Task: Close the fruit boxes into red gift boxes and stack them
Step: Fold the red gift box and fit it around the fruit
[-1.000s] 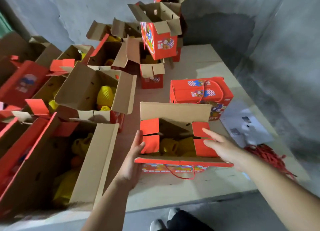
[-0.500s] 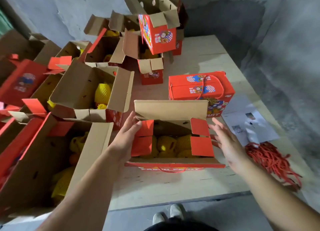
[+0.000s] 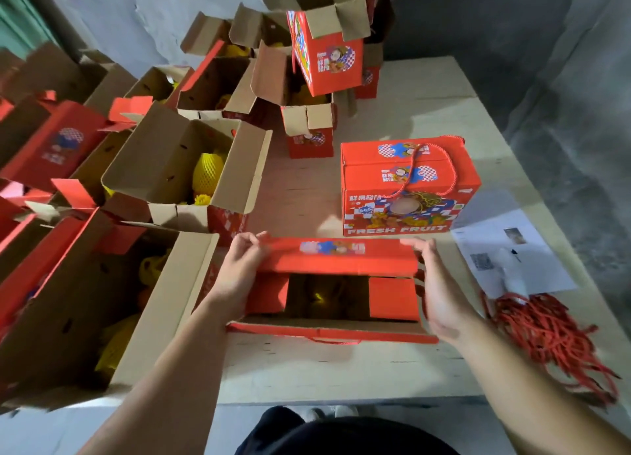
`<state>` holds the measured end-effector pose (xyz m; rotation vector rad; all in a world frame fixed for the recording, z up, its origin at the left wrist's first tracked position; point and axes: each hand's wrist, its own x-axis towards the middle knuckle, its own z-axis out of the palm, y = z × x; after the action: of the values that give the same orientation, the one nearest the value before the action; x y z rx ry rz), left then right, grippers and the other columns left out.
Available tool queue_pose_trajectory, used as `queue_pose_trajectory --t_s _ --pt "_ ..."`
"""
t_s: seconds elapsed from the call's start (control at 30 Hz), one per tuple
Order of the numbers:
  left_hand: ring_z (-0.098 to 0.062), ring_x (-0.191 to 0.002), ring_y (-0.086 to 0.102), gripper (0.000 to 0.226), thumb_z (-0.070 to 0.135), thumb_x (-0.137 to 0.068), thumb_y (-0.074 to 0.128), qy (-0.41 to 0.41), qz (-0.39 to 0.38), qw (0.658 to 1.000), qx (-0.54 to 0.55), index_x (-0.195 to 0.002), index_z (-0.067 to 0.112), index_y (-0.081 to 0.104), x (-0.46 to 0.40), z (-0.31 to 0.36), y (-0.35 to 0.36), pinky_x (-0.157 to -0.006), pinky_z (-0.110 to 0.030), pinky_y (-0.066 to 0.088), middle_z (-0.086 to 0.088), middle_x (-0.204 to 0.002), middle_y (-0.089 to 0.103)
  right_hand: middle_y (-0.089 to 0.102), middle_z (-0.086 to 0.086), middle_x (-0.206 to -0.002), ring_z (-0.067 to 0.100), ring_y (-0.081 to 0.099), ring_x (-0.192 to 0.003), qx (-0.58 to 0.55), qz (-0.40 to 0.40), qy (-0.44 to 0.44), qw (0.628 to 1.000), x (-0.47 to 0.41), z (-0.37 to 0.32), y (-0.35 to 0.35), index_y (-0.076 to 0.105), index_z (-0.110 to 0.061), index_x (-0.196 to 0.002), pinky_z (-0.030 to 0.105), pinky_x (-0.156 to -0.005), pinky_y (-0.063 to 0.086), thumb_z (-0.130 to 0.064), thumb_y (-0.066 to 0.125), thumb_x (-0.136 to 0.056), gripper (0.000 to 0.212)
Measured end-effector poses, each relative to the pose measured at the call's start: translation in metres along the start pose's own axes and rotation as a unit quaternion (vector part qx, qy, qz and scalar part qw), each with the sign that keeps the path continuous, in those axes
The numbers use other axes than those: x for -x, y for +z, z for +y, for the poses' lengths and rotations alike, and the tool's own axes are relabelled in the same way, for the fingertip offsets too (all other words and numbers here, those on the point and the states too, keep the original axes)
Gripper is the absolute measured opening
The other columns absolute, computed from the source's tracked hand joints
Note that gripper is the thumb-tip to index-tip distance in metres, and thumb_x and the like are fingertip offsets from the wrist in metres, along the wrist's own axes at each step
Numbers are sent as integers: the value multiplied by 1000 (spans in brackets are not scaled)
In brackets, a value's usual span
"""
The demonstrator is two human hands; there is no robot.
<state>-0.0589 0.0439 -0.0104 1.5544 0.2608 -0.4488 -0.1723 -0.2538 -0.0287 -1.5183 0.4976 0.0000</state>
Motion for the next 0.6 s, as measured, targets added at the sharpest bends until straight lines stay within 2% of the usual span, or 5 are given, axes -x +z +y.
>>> queue_pose_trajectory --t_s 0.07,0.13,0.23,0.4,0.6 --pt "-24 -115 64 6 15 -105 58 51 -5 995 -88 -108 19 53 -1 -10 0 -92 -53 59 5 -136 60 51 -5 -141 3 52 -124 62 -1 4 998 -4 2 -1 58 -49 -120 35 -103 45 -87 32 -88 56" --pt "-15 -103 66 16 21 -104 62 67 -8 992 -111 -119 25 56 2 -14 -1 -71 -35 63 9 -131 58 42 0 -135 -2 50 -115 157 0 -22 987 -8 7 -1 51 -48 -119 18 -91 43 -61 53 -99 23" --pt "-9 -92 68 28 32 -102 64 76 -11 988 -132 -129 33 54 3 -13 -2 -63 -22 58 7 -123 59 33 1 -134 15 42 -127 216 0 -66 974 -5 13 1 44 -39 -131 30 -104 42 -38 64 -100 38" --pt "-14 -94 70 32 48 -97 61 79 -22 984 -159 -126 48 49 4 -15 -4 -64 -26 60 7 -122 58 25 -4 -138 9 32 -131 210 -30 -50 976 -8 11 2 21 -48 -157 31 -109 32 -42 81 -86 93" --pt "-15 -111 65 43 53 -96 57 115 -20 972 -205 -135 44 44 6 -14 -5 -83 -38 63 10 -127 57 29 -1 -133 6 33 -126 215 -17 -63 974 -17 22 2 22 -51 -158 30 -112 28 -42 64 -99 73"
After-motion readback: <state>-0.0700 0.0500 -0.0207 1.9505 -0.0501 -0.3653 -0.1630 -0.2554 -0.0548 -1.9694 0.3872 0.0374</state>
